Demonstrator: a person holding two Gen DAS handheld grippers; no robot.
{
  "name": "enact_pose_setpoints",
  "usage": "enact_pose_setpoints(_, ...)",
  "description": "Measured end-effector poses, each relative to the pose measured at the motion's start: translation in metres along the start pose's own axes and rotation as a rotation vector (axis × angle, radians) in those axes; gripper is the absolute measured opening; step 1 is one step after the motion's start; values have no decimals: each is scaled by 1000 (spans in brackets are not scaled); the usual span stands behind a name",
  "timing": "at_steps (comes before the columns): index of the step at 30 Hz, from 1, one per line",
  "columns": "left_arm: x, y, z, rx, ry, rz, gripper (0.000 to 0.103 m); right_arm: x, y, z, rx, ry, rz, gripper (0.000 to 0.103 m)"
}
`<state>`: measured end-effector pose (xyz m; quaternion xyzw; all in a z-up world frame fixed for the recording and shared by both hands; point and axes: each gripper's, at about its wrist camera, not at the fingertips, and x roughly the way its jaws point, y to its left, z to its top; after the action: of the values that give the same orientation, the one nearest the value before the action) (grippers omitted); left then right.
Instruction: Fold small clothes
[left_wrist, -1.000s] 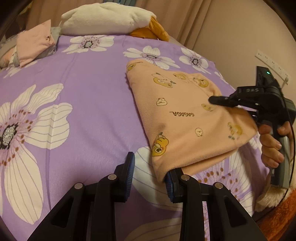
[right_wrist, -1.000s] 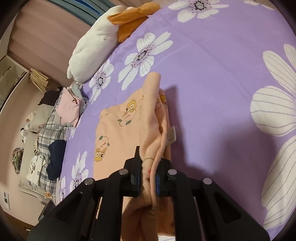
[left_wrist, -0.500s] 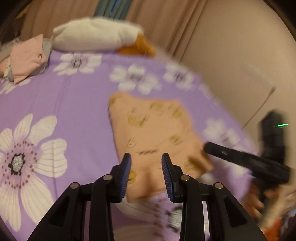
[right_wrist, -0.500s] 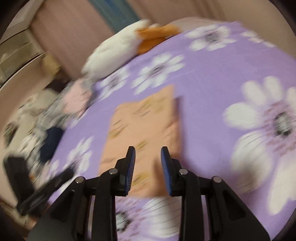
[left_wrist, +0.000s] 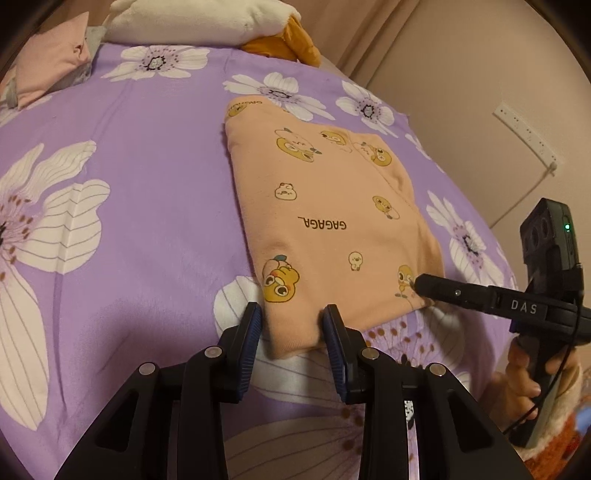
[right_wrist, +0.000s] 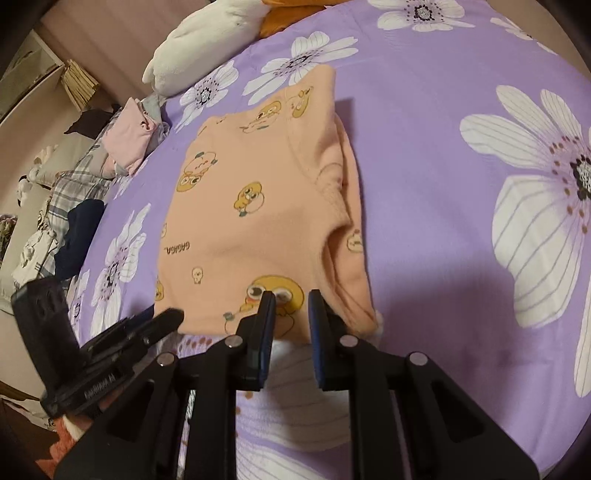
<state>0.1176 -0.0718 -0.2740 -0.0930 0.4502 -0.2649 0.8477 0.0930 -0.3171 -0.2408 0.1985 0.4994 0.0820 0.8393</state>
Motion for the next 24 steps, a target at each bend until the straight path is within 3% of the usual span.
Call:
enact_pose_setpoints(5, -2, -5, 1, 13, 2, 3, 34, -16, -3, -6, 105, 9, 102, 20)
enact_pose_setpoints(8, -3, -3, -1, 16, -2, -10, 35, -40, 1, 12, 110, -123, 150, 24)
enact_pose_setpoints(10, -1, -3, 0, 30, -2, -18, 36, -44, 10, 27, 70, -170, 104, 24)
enact_pose_setpoints(12, -1, -1, 1, 27, -1, -35, 37, -31, 19, 44, 12, -153, 55, 23)
enact_pose_setpoints(15, -1, 5, 2, -9, 5, -72, 38, 11, 8, 52, 29, -53, -146, 22)
enact_pose_setpoints(18, -4, 11, 12, -106, 58, -61, 38, 7, -3, 43, 81, -97, -101, 21)
enact_pose_setpoints(20, -14, 17, 29, -193, 72, -102, 38, -5, 0, 42, 61, -120, -112, 22)
enact_pose_setpoints(22, -25, 22, 50, -221, 19, -184, 38, -19, -3, 46, 100, -164, -73, 22)
enact_pose_setpoints(24, -28, 22, 79, -201, -31, -205, 38, -24, -8, 57, 128, -201, 11, 22)
